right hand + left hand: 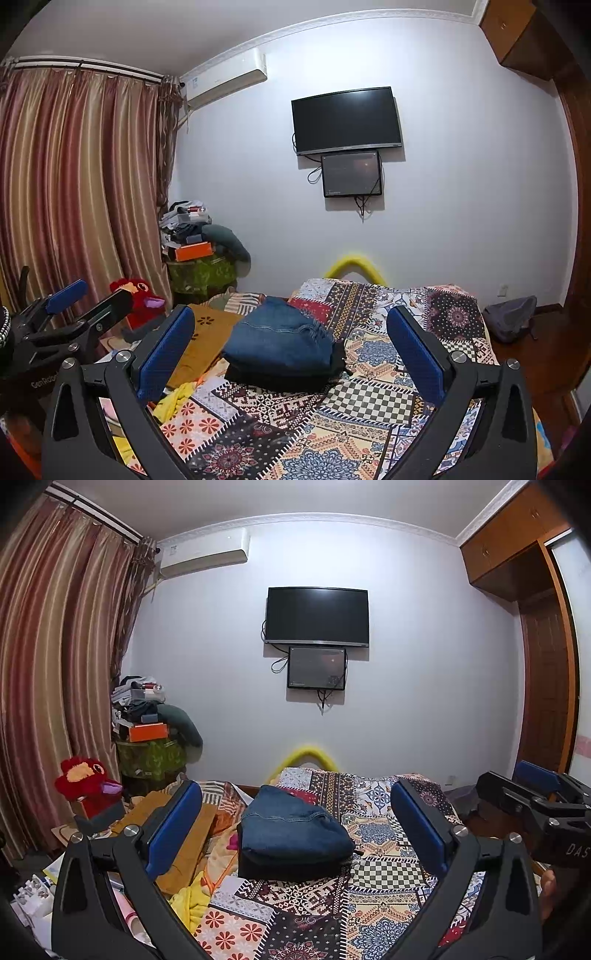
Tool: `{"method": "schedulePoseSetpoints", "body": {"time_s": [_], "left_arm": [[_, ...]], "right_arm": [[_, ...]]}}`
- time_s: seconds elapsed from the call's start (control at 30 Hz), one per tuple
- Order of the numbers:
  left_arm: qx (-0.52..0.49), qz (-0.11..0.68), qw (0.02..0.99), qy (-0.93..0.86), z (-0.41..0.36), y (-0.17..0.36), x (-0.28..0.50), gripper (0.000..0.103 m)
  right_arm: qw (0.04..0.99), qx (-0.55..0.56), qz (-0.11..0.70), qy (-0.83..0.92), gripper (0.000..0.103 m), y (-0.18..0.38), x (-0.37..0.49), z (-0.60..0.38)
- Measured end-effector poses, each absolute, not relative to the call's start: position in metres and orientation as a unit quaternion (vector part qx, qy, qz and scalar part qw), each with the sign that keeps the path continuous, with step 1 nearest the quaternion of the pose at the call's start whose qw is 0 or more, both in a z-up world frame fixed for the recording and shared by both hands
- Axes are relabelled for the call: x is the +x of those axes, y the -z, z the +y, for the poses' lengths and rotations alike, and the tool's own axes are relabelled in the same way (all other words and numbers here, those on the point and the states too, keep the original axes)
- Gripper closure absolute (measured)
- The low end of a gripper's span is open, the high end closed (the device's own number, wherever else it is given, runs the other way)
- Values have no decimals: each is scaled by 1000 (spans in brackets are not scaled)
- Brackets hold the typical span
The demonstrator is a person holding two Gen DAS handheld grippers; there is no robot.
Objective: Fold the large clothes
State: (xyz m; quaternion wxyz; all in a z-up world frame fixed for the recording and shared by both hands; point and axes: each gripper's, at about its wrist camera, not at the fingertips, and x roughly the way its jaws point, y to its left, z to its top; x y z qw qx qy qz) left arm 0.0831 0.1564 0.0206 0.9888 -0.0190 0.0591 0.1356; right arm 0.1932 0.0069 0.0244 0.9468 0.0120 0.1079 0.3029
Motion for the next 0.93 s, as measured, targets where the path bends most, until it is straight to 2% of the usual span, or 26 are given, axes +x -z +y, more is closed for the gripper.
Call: {"method": "schedulePoseSetpoints", "body": {"time_s": [0.93], "left_arm": [[-32,72,989,-124,157,-17,86,0]], "right_arm": [[948,21,119,-296,0,-21,198,7]]}}
